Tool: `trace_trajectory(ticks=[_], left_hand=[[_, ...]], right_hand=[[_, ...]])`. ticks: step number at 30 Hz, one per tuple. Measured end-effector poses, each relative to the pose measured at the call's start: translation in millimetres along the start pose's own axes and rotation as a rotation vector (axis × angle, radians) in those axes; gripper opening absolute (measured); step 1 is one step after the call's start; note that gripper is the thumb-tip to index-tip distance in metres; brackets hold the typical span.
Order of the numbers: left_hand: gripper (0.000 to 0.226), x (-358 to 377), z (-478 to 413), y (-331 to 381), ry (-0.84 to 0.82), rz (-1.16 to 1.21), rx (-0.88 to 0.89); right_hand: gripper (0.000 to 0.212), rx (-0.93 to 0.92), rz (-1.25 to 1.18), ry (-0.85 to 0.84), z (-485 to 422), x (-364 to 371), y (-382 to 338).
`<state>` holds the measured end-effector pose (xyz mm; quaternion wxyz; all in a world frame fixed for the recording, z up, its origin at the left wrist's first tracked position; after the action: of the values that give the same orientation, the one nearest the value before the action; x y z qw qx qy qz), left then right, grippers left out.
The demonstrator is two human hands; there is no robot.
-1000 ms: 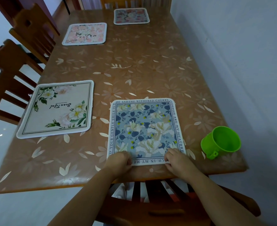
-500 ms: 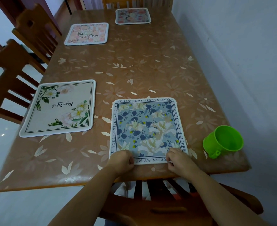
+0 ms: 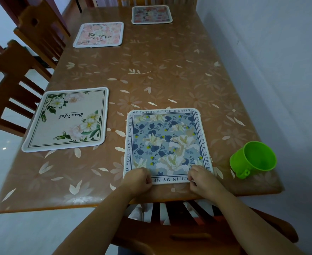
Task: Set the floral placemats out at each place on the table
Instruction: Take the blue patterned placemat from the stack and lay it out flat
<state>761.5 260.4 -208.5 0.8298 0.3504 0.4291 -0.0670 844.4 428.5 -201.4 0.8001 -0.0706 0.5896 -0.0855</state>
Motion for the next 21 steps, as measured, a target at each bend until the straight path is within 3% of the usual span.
trace_trajectory(ticks=[9, 16, 21], left_hand=[[0.011, 0, -3, -1, 0.036, 0.037, 0.037], [0.054, -5, -10, -3, 0.140, 0.075, 0.107], [0.085, 19, -23, -4, -0.016, -0.099, 0.132]], right_hand=[[0.016, 0.031, -0.018, 0.056, 2, -5, 0], [0.048, 0.015, -0.048, 0.059, -11, -1, -5], [0.061, -0.104, 0.100, -0.041, -34, 22, -25]])
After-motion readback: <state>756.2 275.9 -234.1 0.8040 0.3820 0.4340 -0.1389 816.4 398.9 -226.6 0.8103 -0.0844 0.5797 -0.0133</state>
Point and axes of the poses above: each hand's wrist, its own z-axis away from the middle knuckle, its own x-axis out of the palm, y = z × x, the point moved 8 cm from there along -z, towards the middle knuckle, and after that the axes turned 10 degrees about z, right-handed, at the moved point
